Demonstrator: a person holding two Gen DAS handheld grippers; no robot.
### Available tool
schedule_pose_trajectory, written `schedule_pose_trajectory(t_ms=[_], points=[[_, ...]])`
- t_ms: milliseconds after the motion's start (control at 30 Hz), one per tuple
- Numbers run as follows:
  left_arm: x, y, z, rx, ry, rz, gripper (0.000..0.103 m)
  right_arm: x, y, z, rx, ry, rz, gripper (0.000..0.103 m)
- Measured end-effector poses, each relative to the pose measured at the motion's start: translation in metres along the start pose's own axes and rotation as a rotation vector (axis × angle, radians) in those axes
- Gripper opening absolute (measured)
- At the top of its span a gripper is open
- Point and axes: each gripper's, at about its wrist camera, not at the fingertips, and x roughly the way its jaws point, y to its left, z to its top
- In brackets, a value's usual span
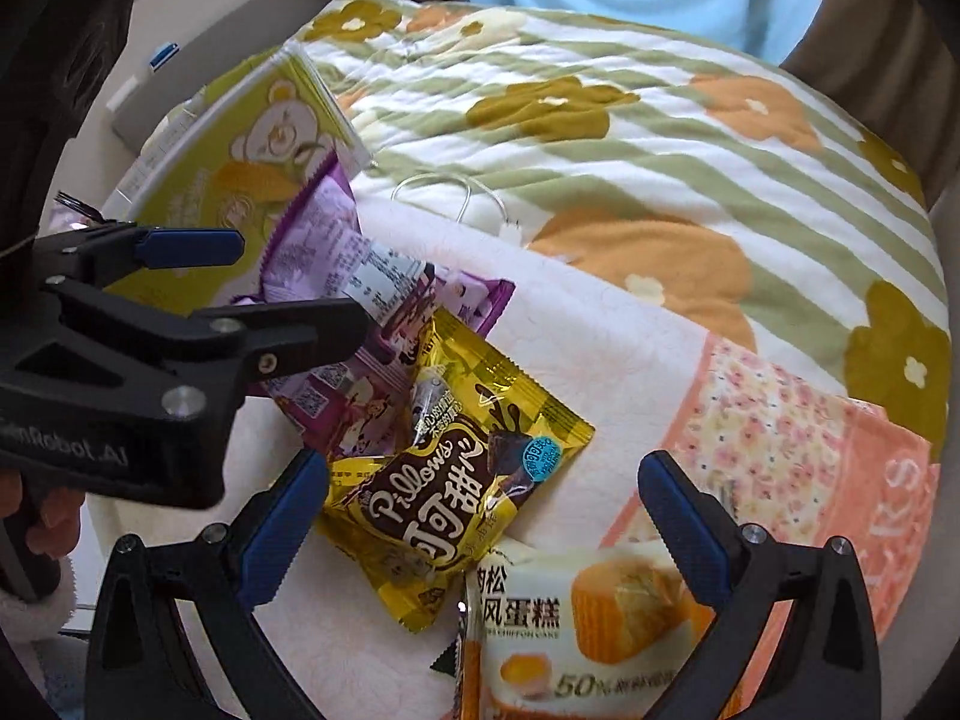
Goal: Organize snacks
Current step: 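Grasp the purple bag with the left gripper while the right grasps the gold chocolate bag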
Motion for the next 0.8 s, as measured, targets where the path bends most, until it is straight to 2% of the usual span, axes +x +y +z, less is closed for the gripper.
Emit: schedule_pose_trajectory(t_ms=[167, 333, 400, 567, 800], points=[[0.016, 0.006, -0.005, -0.012, 0.029, 0.004, 0.100, 0.016, -0.005, 0.001, 0.005, 0.032, 0.032, 0.102], [0.027, 0.008, -0.008, -0.021, 0.055, -0.002, 0.086, 0.023, -0.007, 0.003, 0.011, 0.052, 0.061, 0.098], [0.026, 0.010, -0.010, -0.026, 0.043, -0.006, 0.080, 0.024, -0.007, 0.004, 0.020, 0.057, 0.073, 0.095], [0.022, 0.014, -0.013, -0.022, 0.026, -0.009, 0.074, 0.026, -0.006, 0.005, 0.012, 0.054, 0.066, 0.094], [0.013, 0.012, -0.018, 0.003, -0.008, 0.073, 0.069, 0.025, -0.001, 0.003, 0.005, 0.045, 0.037, 0.085]])
